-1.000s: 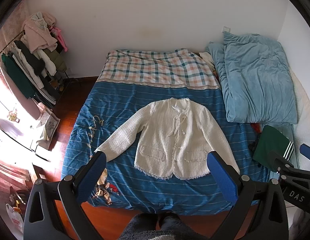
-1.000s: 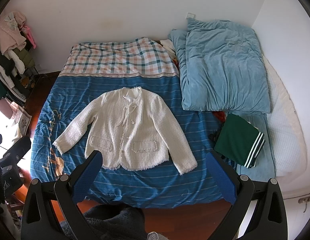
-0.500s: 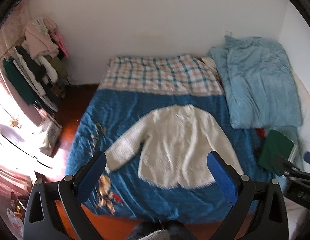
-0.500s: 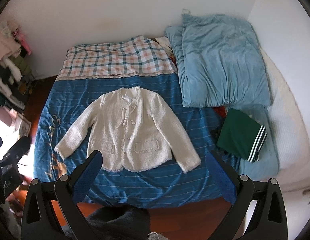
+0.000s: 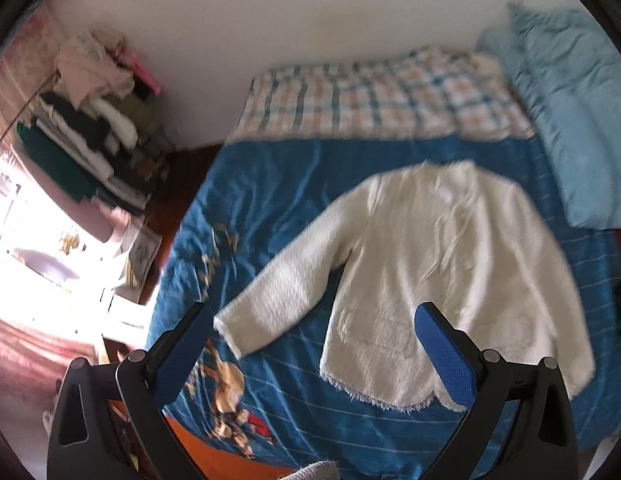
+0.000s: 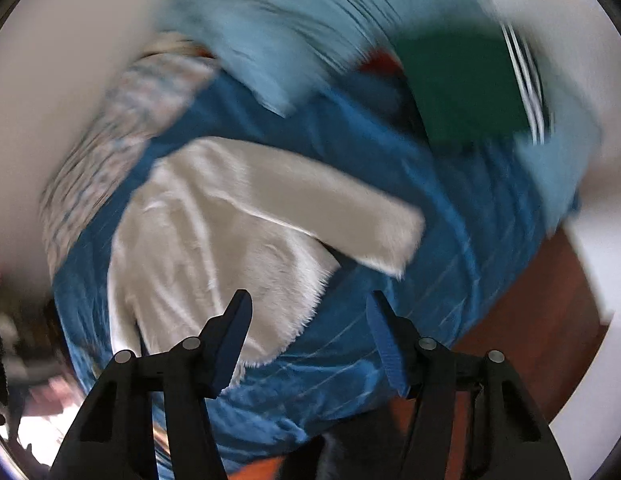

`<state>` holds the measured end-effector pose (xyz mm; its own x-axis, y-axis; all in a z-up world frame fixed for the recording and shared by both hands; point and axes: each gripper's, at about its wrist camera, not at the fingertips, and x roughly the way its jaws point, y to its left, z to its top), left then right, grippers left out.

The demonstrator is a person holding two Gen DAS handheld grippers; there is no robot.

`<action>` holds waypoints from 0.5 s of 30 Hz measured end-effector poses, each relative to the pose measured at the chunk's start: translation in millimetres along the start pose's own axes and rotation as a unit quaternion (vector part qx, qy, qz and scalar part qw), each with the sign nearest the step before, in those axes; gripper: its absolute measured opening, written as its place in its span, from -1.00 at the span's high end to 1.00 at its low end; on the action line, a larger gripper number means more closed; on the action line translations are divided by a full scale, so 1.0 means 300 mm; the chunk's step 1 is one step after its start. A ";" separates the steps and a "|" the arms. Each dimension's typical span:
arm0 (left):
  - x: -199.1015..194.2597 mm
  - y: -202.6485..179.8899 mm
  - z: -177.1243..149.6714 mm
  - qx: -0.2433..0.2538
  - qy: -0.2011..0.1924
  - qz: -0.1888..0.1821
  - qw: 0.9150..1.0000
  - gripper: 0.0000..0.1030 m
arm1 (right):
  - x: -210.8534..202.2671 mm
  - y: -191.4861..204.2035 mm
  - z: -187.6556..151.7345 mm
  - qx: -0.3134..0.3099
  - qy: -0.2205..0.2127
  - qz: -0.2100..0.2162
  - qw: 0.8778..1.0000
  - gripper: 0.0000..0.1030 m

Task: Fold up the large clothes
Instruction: 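Grasp the cardigan sleeve cuff with the right gripper and lift it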

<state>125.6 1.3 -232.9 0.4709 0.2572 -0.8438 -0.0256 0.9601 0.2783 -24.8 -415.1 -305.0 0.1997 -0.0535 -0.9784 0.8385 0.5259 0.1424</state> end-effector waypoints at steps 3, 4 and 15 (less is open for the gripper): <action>0.175 -0.082 -0.040 0.003 0.027 0.033 0.999 -1.00 | 0.283 -0.204 0.069 0.070 0.019 -0.015 0.997 -0.20; 0.226 -0.108 -0.051 0.005 0.035 0.042 0.998 -1.00 | 0.388 -0.270 0.090 0.092 0.029 -0.020 0.995 -0.21; 0.742 -0.406 -0.147 0.034 0.127 0.095 0.987 -1.00 | 1.076 -0.499 0.203 0.192 0.060 0.008 0.980 -0.40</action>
<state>194.6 -53.5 -474.9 0.2271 0.4593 -0.8588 -0.0293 0.8846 0.4654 -55.1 -562.8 -633.2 0.1726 0.0636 -0.9829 0.9694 0.1662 0.1810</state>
